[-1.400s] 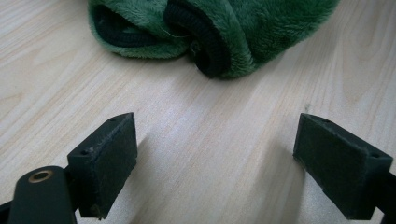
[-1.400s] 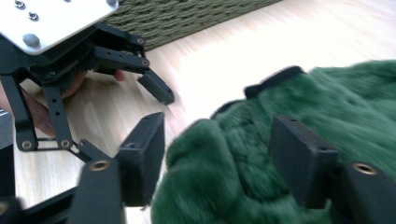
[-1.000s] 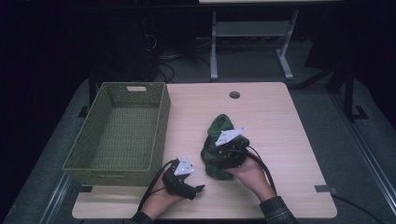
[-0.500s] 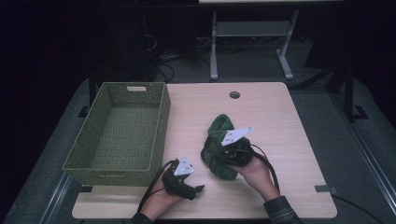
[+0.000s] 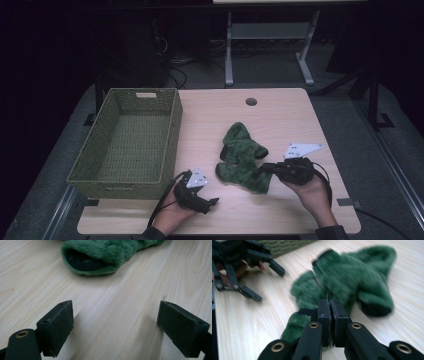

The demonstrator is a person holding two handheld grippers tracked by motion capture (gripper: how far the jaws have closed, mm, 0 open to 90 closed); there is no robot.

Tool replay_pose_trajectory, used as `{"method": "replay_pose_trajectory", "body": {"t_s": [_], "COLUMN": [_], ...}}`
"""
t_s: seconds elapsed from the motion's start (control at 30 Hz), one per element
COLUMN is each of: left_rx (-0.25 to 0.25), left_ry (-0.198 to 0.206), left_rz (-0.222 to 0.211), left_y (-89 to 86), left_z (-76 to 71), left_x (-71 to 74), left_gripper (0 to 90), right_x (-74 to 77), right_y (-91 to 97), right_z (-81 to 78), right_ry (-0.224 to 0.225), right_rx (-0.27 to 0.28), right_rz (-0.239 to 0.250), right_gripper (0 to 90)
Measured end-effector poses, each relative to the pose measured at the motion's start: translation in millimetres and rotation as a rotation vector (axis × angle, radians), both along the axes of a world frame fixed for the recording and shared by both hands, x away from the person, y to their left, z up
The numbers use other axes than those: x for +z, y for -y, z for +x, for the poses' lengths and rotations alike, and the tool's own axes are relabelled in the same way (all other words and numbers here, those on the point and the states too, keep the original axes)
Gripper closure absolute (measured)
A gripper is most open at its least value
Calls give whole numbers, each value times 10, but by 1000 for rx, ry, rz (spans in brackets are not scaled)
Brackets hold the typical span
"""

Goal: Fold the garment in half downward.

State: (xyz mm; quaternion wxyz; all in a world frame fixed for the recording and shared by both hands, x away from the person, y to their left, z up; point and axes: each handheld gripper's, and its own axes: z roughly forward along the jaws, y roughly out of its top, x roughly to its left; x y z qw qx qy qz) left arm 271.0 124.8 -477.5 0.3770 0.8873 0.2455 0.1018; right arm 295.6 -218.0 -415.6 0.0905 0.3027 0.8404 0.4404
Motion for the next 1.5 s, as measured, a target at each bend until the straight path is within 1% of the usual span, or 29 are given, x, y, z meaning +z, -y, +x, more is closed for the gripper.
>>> {"method": "replay_pose_trajectory", "body": {"t_s": [0.07, 0.17, 0.23, 0.43, 0.5, 0.53, 0.6, 0.63, 0.67, 0.73, 0.77, 0.8, 0.83, 0.9, 0.93, 0.97, 1.0, 1.03, 1.1, 1.13, 1.17, 1.23, 1.27, 1.3, 1.33, 1.37, 1.4, 1.43, 1.5], "left_rx": [1, 1, 13, 17, 21, 41, 55, 55, 39, 30, 15, 15, -1, -16, -33, -41, -41, -58, -58, -58, -58, -55, -55, -54, -48, -59, -64, -64, -61], "left_ry": [0, 3, 3, 3, 3, 2, -6, -6, -30, -25, -13, -13, -7, -6, -3, 2, 2, 9, 8, 8, -14, -13, -13, -41, -67, -77, -92, -92, -110], "left_rz": [0, 4, 4, 4, 3, 0, -1, -1, -24, -28, -25, -25, -43, -59, -56, -54, -54, -55, -47, -47, -30, -8, -8, 15, 17, 36, 45, 45, 34], "left_y": [0, -2, 4, 5, 6, 16, 38, 38, 71, 94, 137, 137, 187, 244, 276, 304, 304, 359, 412, 412, 461, 492, 492, 508, 520, 519, 520, 520, 509], "left_z": [0, 2, -5, -8, -10, -19, -19, -19, -1, 7, 29, 29, 74, 131, 175, 208, 208, 276, 359, 359, 454, 528, 528, 580, 592, 593, 582, 582, 520], "left_x": [0, 2, 2, 2, 2, 3, 13, 13, 51, 76, 129, 129, 193, 252, 288, 312, 312, 351, 374, 374, 364, 318, 318, 259, 212, 186, 163, 163, 148], "left_gripper": [131, 131, 131, 131, 131, 134, 142, 162, 205, 249, 295, 337, 402, 513, 572, 654, 706, 786, 895, 897, 897, 897, 897, 897, 897, 898, 898, 898, 898], "right_x": [-63, -157, -213, -295, -295, -270, -236, -225, -221, -221, -237, -242, -258, -288, -301, -323, -341, -360, -387, -387, -416, -456, -476, -503, -518, -523, -524, -524, -521], "right_y": [107, 245, 329, 590, 630, 686, 705, 703, 688, 666, 595, 580, 542, 481, 457, 429, 403, 382, 358, 358, 363, 400, 411, 423, 436, 451, 458, 458, 467], "right_z": [-17, -39, -65, -162, -177, -201, -222, -231, -244, -257, -294, -303, -320, -356, -367, -376, -385, -388, -410, -410, -421, -408, -403, -394, -385, -377, -368, -368, -365], "right_ry": [-15, -31, -40, -55, -54, -48, -38, -35, -36, -36, -38, -41, -49, -62, -69, -72, -80, -81, -100, -100, -107, -104, -117, -124, -124, -134, -132, -132, -136], "right_rx": [-24, -58, -93, -164, -173, -184, -186, -180, -171, -158, -129, -124, -109, -92, -88, -74, -69, -63, -66, -66, -80, -87, -96, -101, -100, -107, -110, -110, -115], "right_rz": [5, -10, -38, -73, -65, -47, -27, -27, -22, -20, -23, -25, -28, -40, -42, -61, -74, -88, -100, -100, -107, -108, -111, -113, -109, -93, -94, -94, -104], "right_gripper": [862, 841, 840, 815, 813, 808, 811, 826, 837, 853, 882, 893, 897, 898, 898, 898, 899, 899, 899, 899, 900, 900, 900, 900, 900, 900, 900, 900, 900]}}
